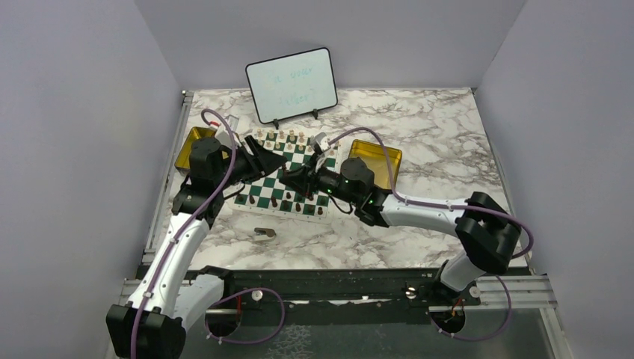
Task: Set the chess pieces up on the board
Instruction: Place the chess piece on the chessboard.
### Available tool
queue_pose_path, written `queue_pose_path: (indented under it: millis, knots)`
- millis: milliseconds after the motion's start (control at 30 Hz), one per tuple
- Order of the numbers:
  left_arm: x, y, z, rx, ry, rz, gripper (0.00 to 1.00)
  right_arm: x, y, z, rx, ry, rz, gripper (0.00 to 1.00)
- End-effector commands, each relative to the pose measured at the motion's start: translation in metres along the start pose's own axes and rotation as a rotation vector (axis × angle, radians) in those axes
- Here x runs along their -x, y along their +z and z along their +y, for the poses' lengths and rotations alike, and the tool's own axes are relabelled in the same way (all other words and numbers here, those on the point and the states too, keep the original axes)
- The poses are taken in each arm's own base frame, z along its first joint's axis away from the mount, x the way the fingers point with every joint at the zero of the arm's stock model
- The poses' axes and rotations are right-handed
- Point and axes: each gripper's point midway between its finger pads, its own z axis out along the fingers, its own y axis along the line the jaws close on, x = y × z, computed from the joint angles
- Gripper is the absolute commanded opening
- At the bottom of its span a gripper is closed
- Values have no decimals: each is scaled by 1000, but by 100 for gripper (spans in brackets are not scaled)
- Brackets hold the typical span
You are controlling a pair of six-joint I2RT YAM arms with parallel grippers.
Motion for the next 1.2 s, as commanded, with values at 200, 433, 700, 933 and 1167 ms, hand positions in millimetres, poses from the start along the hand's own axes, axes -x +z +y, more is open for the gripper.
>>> queue_pose_path:
  millis: [200,433,700,933,1167]
  knots:
    - [-16,-7,-30,-128,76,189,59,12,-44,24,177,-442,-60,1]
    - [-31,-12,-49,-262,75,321,56,15,-47,23,176,-519,-32,1]
    - [-40,-11,-43,-266,49,360,37,11,-46,26,203,-522,-19,1]
    - [-43,-12,-44,-279,41,377,21,5,-44,22,191,-511,9,2]
    - [-42,-10,-31,-196,44,353,11,-1,-42,19,175,-482,25,10]
